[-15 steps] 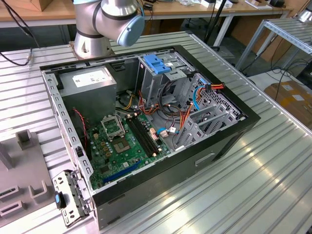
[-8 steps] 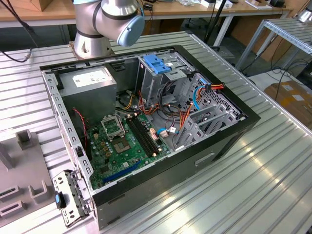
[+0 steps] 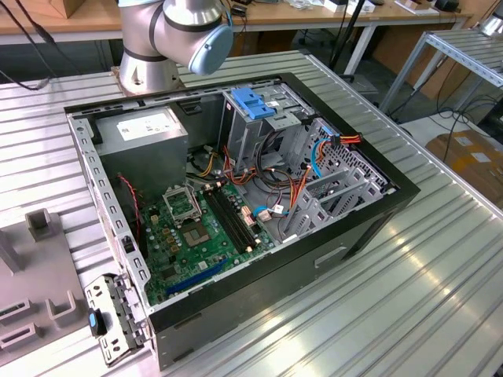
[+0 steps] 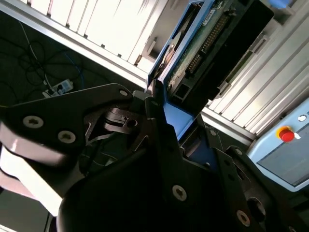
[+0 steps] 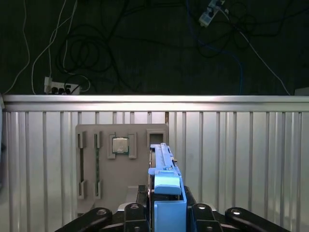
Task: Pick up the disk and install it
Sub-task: 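Pick up the disk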
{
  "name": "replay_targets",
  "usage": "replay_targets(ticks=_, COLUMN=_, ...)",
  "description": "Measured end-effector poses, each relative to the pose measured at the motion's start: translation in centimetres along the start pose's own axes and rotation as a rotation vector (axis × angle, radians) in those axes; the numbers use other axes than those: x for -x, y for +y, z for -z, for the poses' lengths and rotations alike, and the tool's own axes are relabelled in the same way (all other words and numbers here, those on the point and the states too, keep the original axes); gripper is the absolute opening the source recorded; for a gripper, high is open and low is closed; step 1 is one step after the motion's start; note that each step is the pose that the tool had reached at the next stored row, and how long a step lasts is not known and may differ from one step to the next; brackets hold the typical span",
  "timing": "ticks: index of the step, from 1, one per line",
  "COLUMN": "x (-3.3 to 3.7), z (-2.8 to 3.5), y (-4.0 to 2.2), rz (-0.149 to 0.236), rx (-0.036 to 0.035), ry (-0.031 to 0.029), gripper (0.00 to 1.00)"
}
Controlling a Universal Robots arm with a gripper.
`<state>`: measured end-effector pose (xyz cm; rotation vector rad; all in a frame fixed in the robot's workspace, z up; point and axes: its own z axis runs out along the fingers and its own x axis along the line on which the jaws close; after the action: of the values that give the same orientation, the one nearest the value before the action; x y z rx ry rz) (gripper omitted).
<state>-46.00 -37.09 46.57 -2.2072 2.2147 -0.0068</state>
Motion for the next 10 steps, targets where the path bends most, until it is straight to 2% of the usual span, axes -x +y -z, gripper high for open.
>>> replay_targets(ticks=4, x=0.01, z=1.72, y=-0.03, rz=0.0, rx=0.0, ry=0.0, gripper=0.37)
replay_targets(ticks=7, x=0.02, z=2.65, y=-0.04, rz=0.0, rx=0.0002, ry=0.0001, gripper=0.37)
replay_targets(ticks=10, x=0.03, z=3.85, y=-0.05, rz=0.0, rx=-0.0001, ry=0.0, gripper=0.37)
